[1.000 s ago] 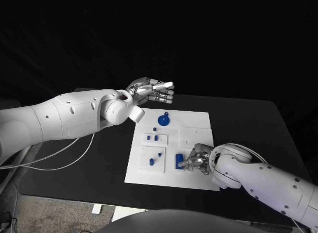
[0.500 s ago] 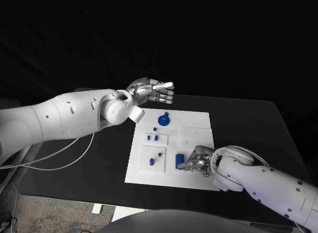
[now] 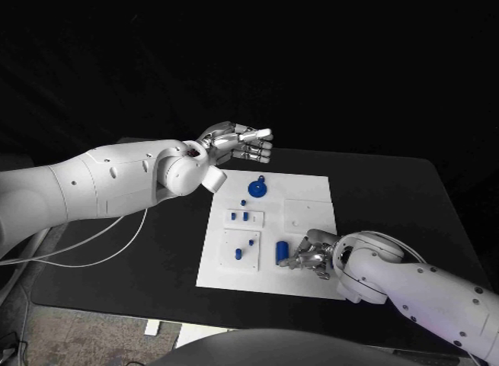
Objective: Assemble the parts on the task board
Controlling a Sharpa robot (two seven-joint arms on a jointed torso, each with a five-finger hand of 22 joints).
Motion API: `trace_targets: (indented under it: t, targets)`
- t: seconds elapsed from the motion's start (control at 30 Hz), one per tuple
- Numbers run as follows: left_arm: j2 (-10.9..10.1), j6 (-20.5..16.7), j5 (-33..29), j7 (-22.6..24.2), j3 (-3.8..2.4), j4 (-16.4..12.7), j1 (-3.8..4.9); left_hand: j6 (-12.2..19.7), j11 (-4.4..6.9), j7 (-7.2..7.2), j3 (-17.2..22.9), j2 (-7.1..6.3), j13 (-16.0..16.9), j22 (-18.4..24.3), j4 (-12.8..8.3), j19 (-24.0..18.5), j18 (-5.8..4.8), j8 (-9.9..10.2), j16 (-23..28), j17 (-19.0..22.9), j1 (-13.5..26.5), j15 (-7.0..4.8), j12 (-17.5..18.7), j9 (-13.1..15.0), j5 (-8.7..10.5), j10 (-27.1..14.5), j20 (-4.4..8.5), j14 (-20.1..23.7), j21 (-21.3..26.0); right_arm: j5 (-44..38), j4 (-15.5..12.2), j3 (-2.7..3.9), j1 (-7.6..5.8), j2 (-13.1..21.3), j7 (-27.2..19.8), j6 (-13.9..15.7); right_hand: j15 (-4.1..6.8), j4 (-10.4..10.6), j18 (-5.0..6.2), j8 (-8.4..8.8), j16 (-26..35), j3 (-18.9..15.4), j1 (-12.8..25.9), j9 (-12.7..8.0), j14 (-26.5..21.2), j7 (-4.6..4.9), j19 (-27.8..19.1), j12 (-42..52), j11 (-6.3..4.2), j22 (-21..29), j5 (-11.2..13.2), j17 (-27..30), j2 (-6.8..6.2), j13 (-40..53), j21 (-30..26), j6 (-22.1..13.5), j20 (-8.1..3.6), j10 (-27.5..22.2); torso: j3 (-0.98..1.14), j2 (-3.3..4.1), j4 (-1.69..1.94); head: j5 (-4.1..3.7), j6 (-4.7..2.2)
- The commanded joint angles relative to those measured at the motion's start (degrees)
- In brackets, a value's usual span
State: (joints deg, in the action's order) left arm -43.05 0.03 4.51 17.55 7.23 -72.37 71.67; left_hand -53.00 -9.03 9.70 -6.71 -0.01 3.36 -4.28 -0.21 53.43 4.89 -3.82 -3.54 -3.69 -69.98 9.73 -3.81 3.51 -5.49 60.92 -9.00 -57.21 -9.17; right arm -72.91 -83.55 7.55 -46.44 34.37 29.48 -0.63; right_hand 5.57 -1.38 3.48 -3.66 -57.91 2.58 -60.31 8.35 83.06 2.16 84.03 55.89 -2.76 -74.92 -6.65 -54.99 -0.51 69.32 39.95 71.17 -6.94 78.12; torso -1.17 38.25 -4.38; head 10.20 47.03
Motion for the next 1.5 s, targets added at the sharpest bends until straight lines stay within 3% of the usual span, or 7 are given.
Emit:
trace_targets:
  t: [0.03,0.43,0.63,0.8,1.0,1.23,1.5]
  targets:
    - [0.0,0.8,0.1,0.2,-0.03,-0.1,0.03,-0.2,-0.05,-0.10,-0.4,0.61,0.0,0.0,0.0,-0.1,0.22,-0.2,0.1,0.1,-0.1,0.08,0.3,0.0,-0.17,-0.2,-0.21,0.4,0.3,0.2,-0.1,-0.02,0.13,0.1,-0.7,-1.1,0.18,-1.3,-0.74,0.02,-0.3,1.3,-0.9,0.0,-0.2,-0.16,1.4,0.3,0.08,-4.8,0.5,0.0,0.17,-0.1,0.3,0.1,-0.05,0.1,0.00,0.02,-0.01,-0.01,0.00]
    - [-0.1,0.9,0.1,0.2,-0.01,-0.2,0.03,-0.2,-0.06,-0.10,-0.6,0.78,0.0,0.0,-0.1,-0.1,0.23,-0.2,0.1,0.1,-0.1,0.08,0.3,0.0,-0.14,-0.2,-0.20,0.4,0.3,0.3,-0.6,0.31,0.20,2.1,-1.0,1.5,0.21,-4.1,-0.72,0.01,-0.1,4.0,-0.4,-0.3,-0.1,-0.09,1.4,1.0,0.09,-4.7,-0.7,0.2,1.03,0.5,0.2,-0.5,-0.10,0.0,0.00,-0.01,-0.04,-0.09,-0.09]
    - [-0.3,0.9,0.1,0.4,0.00,-0.3,0.03,-0.7,0.00,-0.17,-0.6,0.77,0.0,0.0,-0.2,0.0,0.24,-0.3,0.0,0.1,-0.2,0.02,0.3,0.0,-0.13,-0.1,-0.17,0.3,0.3,2.0,-2.6,2.64,0.18,5.2,-1.4,2.8,-0.14,-4.3,-0.58,0.03,-0.2,4.3,-0.4,-0.6,-0.1,0.79,1.4,1.7,0.64,-4.8,-0.4,0.3,0.57,1.0,0.4,-3.2,0.19,0.2,0.00,-0.03,-0.11,-0.28,-0.24]
    - [-0.5,0.8,0.1,0.5,0.01,-0.4,0.03,-0.9,0.03,-0.18,-0.6,0.81,0.0,0.0,-0.2,0.0,0.22,-0.3,0.0,0.1,-0.2,0.01,0.3,0.0,-0.13,0.0,-0.16,0.2,0.2,2.5,-4.1,5.43,0.14,8.3,-0.8,2.9,-0.31,-4.7,-0.55,0.03,-0.2,4.5,-1.1,-0.5,-0.1,0.93,1.3,1.9,0.82,-4.8,-0.2,0.4,0.20,1.1,0.3,-3.5,0.39,0.2,0.07,-0.01,-0.22,-0.55,-0.24]
    - [-0.6,0.8,0.3,0.8,0.02,-0.6,0.03,-2.5,0.35,-0.55,-0.8,1.28,0.0,0.0,-0.5,0.2,0.14,-0.4,0.0,0.0,-0.4,-0.21,0.2,0.1,-0.21,1.1,0.03,-0.5,0.2,0.4,-3.9,8.07,0.11,10.4,1.6,-0.7,-0.29,-6.8,-0.52,0.03,-0.5,5.7,-3.6,-0.5,-0.1,0.94,1.5,1.9,0.80,-5.1,-3.4,0.3,0.52,1.2,1.8,-3.7,0.39,0.2,0.12,0.04,-0.14,-1.29,-0.43]
    - [-0.6,0.8,0.4,1.0,0.19,-0.6,0.02,-2.6,0.38,-0.57,-0.9,1.42,0.0,0.0,-0.6,0.2,0.07,-0.3,0.0,0.0,-0.5,-0.25,0.2,0.1,-0.18,1.2,0.08,-0.6,0.1,-6.4,-2.0,8.74,0.19,10.2,4.7,-4.8,-0.50,-8.4,-0.45,0.03,-0.8,7.6,-2.3,-0.4,-0.1,1.05,1.1,1.9,0.93,-5.1,-0.2,0.4,0.23,1.1,2.5,-3.9,0.61,0.1,0.06,0.05,0.03,-2.33,-0.47]
    - [-0.6,0.8,0.3,1.0,0.47,-0.6,0.00,-2.6,0.38,-0.57,-0.9,1.42,0.0,0.0,-0.6,0.2,0.07,-0.3,0.0,0.0,-0.5,-0.25,0.2,0.1,-0.18,1.2,0.08,-0.6,0.1,-11.3,-0.7,8.85,1.20,9.9,7.2,-7.3,-0.48,-3.1,-0.50,0.04,-1.0,13.3,-2.9,0.2,-0.2,0.93,1.0,1.8,0.89,-5.1,3.3,0.4,-4.22,0.9,2.8,-3.4,0.61,0.1,0.02,0.03,0.01,-2.80,-0.29]
